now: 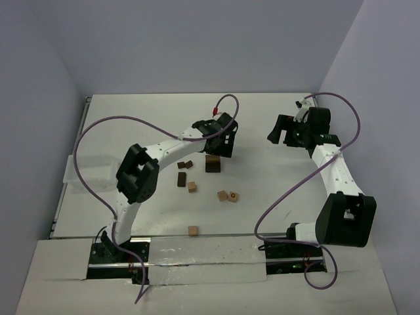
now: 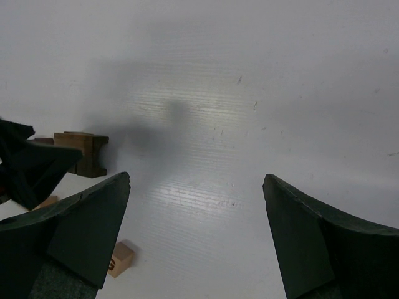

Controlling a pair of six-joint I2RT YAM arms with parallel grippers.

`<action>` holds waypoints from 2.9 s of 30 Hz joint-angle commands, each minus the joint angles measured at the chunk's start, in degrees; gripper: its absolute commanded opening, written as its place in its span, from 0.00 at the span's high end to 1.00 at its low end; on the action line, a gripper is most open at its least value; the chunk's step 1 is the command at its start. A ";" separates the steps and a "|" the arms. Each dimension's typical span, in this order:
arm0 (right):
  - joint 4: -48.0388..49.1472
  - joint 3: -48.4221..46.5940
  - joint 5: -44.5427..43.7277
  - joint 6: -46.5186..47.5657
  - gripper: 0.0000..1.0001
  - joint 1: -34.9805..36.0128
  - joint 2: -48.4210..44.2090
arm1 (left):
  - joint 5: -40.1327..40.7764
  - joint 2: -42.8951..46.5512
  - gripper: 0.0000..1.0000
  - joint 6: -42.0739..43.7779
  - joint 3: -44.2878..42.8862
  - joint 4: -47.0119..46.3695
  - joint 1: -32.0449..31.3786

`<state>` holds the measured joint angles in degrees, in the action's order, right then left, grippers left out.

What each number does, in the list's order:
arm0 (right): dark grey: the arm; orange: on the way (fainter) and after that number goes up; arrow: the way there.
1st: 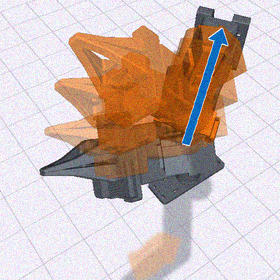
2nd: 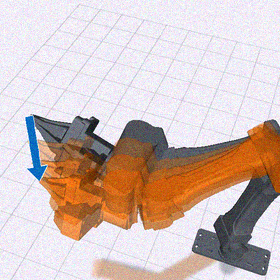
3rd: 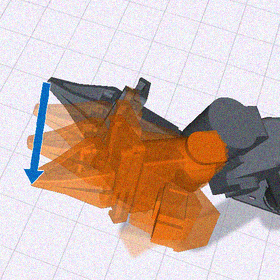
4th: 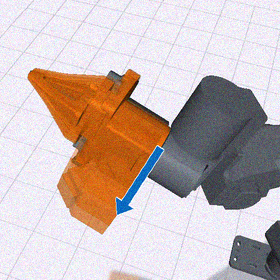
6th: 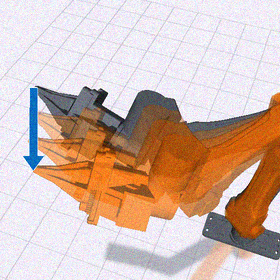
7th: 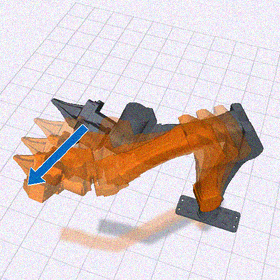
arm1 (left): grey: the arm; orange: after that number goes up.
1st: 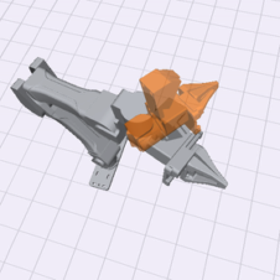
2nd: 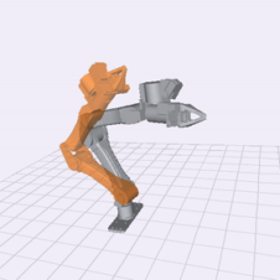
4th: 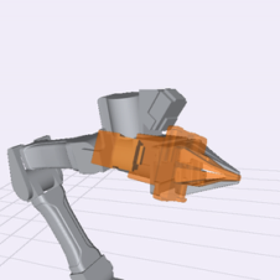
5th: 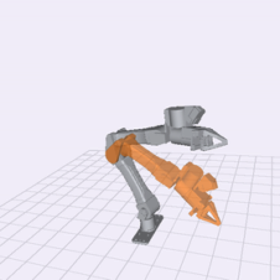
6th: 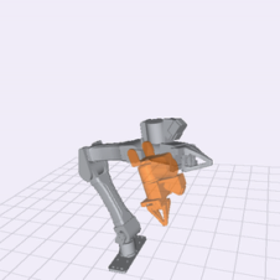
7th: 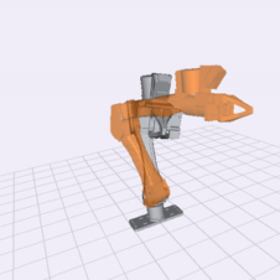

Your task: Build the wood block tower

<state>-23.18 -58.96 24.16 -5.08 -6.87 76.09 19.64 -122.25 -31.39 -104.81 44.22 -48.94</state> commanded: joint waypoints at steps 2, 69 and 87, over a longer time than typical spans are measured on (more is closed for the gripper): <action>1.81 -2.23 1.13 -0.37 0.06 0.78 -0.58 | -27.96 24.50 0.01 25.70 17.20 -13.54 7.45; 0.68 -3.45 0.27 0.42 0.06 2.04 1.78 | -48.92 25.03 0.23 90.64 48.81 -14.51 19.06; 0.06 -3.44 -0.74 0.03 0.06 1.98 -0.69 | -25.02 37.17 1.00 23.67 37.42 -16.23 3.96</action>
<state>-23.59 -60.01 23.62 -5.04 -5.37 77.01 -18.96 -83.92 25.16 -60.68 30.45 -40.47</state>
